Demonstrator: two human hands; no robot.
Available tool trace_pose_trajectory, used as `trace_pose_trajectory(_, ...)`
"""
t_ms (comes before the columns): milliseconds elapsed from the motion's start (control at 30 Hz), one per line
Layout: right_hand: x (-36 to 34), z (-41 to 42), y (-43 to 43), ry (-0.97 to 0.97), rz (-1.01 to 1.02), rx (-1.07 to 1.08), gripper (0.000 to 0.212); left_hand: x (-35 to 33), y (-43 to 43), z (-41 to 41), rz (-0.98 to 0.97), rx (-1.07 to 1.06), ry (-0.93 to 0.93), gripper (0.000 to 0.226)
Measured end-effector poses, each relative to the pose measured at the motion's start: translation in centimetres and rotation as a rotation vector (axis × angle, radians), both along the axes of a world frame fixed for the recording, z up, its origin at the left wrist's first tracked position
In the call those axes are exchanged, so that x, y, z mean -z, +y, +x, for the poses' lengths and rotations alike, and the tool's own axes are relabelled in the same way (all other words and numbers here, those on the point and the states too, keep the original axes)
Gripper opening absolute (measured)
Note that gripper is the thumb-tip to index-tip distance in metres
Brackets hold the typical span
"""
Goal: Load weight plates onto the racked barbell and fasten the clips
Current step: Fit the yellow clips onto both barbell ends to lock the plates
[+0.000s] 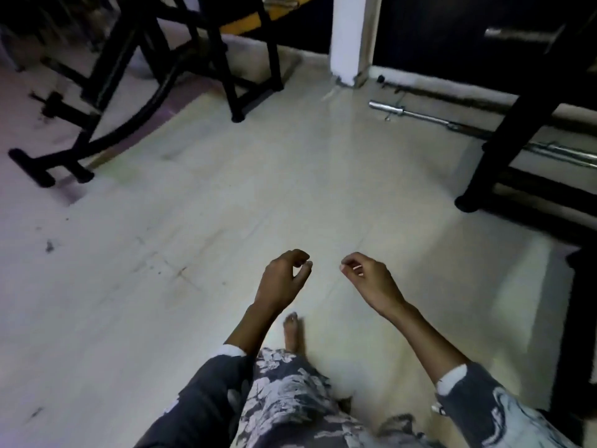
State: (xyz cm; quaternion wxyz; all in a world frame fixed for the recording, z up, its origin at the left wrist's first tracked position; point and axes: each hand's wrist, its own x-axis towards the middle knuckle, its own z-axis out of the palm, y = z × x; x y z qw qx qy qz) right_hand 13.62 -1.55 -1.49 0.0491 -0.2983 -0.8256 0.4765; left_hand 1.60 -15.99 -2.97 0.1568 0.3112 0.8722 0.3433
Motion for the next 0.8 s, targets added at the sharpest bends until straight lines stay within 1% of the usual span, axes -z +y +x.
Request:
trace_pose_trajectory(67,-0.4,-4.2,3.5,0.017,0.025,0.065,0.02,-0.2,4.3,-5.4,0.025,0.079,0.018,0.02)
trace_pose_trajectory(167,-1.6,-10.5,9.4,0.025,0.019,0.201,0.02,-1.2,12.0,-13.4,0.059,0.195,-0.011,0.019)
trace_pose_trajectory(333,-3.9,-19.6,18.4,0.04,0.029,0.389,0.017,-3.0,25.1,-23.9,0.08,0.415,-0.014,0.021)
trace_pose_trajectory(467,-4.5,-23.3,25.7,0.081,0.057,0.583,0.017,-3.1,36.1,-27.8,0.081,0.61,-0.034,0.02)
trace_pose_trajectory(567,-3.9,-24.1,32.6,0.129,0.031,0.754,0.014,-3.2,45.0,-30.0,0.076,0.753,-0.031,0.017)
trace_pose_trajectory(633,-3.4,-24.3,38.1,0.158,0.02,0.828,0.014,-3.8,51.4,-31.1,0.108,0.825,-0.01,0.014)
trace_pose_trajectory(733,-4.4,-24.5,46.1,0.19,0.018,0.911,0.012,-6.7,60.3,-31.6,0.19,0.885,-0.019,0.009)
trace_pose_trajectory(800,-5.8,-24.5,51.4,0.221,0.055,0.954,0.012,-9.1,66.5,-31.4,0.239,0.948,-0.02,0.009)
